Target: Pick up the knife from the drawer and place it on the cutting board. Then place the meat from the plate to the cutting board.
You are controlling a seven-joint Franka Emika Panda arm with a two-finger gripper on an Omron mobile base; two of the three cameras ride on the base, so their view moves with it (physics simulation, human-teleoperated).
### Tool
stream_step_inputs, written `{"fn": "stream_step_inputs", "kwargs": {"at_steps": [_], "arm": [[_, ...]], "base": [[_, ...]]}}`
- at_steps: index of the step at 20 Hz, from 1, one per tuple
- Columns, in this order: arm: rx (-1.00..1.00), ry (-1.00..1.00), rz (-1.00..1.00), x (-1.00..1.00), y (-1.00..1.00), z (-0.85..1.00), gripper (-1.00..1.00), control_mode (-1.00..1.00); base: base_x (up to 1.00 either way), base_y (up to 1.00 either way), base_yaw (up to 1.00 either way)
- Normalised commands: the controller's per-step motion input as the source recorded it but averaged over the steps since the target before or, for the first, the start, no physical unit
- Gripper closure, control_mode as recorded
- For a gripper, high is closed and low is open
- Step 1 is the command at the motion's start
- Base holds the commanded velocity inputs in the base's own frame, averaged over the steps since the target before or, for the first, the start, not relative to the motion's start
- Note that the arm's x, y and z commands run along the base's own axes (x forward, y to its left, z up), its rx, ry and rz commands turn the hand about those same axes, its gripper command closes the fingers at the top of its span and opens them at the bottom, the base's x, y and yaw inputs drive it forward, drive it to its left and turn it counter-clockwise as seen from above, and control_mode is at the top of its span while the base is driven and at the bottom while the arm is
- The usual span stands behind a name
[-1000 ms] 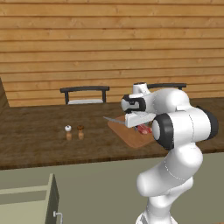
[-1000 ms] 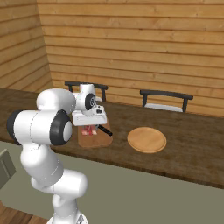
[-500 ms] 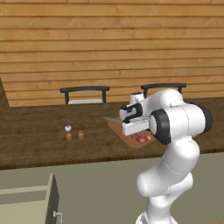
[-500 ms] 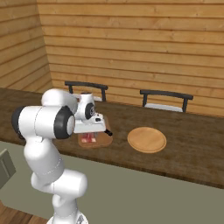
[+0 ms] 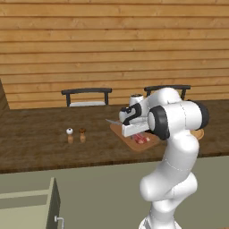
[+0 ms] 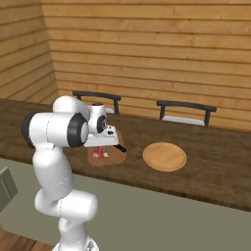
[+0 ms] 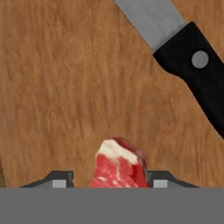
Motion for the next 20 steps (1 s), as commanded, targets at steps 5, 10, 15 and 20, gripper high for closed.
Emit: {"fn": "stream_step_inputs", "kwargs": {"at_steps": [5, 10, 15, 20], "arm": [[0.03, -0.06, 0.02, 0.34, 0.01, -0.2, 1.0, -1.0], [0.0, -0.08, 0.01, 0.13, 0.13, -0.28, -1.0, -1.0], [0.0, -0.05, 0.01, 0.11, 0.1, -0.06, -1.0, -1.0], [0.0, -0.05, 0.02, -0.24, 0.01, 0.57, -1.0, -1.0]], "base": [[0.0, 0.0, 0.0], [0.0, 0.0, 0.0], [0.0, 0.0, 0.0], [0.0, 0.0, 0.0]]}}
